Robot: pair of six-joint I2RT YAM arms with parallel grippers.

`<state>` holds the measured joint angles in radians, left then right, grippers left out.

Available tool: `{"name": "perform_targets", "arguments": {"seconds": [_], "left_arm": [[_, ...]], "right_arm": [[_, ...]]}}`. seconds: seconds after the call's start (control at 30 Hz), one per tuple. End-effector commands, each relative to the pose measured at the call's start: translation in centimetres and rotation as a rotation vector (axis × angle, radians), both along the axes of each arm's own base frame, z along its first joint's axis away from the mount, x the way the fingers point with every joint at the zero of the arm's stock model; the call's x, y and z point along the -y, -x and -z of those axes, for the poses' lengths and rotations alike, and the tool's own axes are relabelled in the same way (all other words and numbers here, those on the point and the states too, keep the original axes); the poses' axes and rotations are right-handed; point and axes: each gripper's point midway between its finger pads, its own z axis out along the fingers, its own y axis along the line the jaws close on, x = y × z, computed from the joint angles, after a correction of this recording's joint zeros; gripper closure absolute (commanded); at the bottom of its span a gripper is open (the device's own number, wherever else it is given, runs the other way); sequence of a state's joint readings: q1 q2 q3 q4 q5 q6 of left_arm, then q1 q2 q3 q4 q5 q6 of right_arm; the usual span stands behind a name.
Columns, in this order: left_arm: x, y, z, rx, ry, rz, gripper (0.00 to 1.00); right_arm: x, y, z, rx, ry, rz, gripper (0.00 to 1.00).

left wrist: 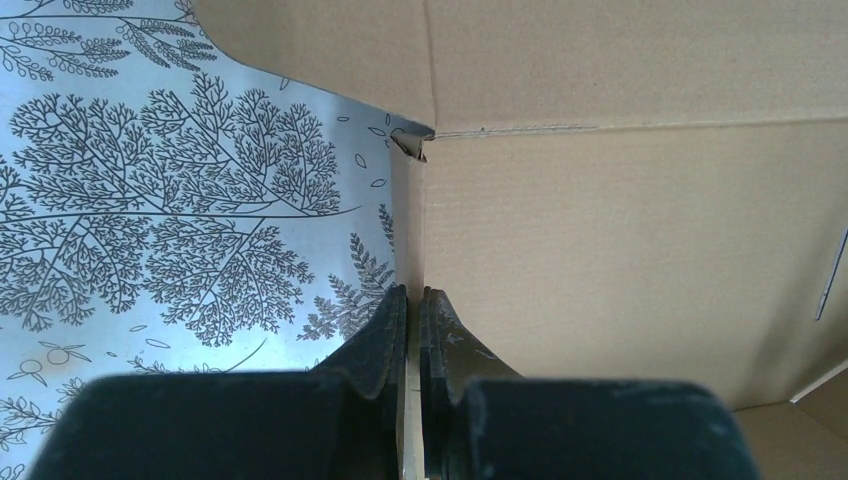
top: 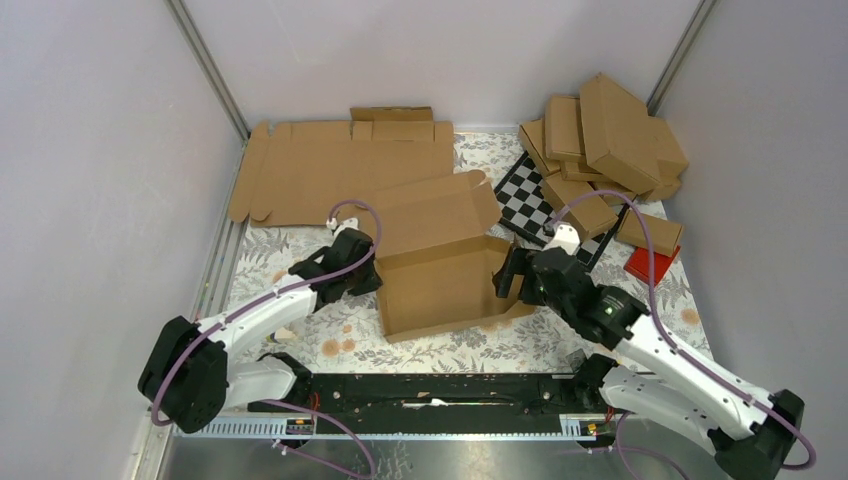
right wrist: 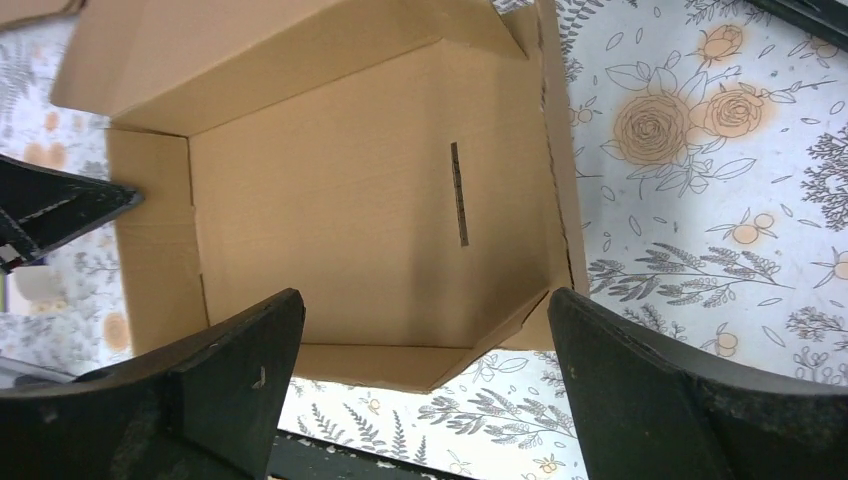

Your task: Fold the paper box

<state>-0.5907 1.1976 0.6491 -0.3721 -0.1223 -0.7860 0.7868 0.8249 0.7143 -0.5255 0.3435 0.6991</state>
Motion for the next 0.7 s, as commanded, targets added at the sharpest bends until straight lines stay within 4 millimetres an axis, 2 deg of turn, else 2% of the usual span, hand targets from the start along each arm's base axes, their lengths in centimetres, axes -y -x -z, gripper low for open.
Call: {"name": "perform_targets", "arguments": {"seconds": [0.0,0.13,0.2,0.27,0.4,0.67], "left_arm": [[1.3,-1.6,-2.9,0.120,0.112,-0.028,1.00],[0.4,-2.9,-3.6,0.135,0.092,-0.120,1.00],[-0.3,-3.1,-3.6,0.110,0.068,-0.178,1.00],[-0.1,-3.4,-3.6,0.114,0.072,-0.178,1.00],[-0.7,-3.5,-2.7,0.123,0.048,-0.203,1.00],[-0.9,-3.3,-2.9,0.150,0.012,-0.141,1.00]], "right_arm": [[-0.7,0.5,-1.4,0.052,-0.139,-0.002,0.00],[-0.6,0.9,-1.0,0.024,-0.147,0.007,0.00],[-0.9,1.1,-0.3,-0.017,-0.127,-0.005,0.00],[-1.1,1.4,0.9,-0.059,-0.110,-0.010,0.00],[-1.6,1.6,2.0,-0.108,-0.119,-0.007,0.00],[-2.1,1.1,1.7,-0.073,-0.126,-0.032,0.00]]}}
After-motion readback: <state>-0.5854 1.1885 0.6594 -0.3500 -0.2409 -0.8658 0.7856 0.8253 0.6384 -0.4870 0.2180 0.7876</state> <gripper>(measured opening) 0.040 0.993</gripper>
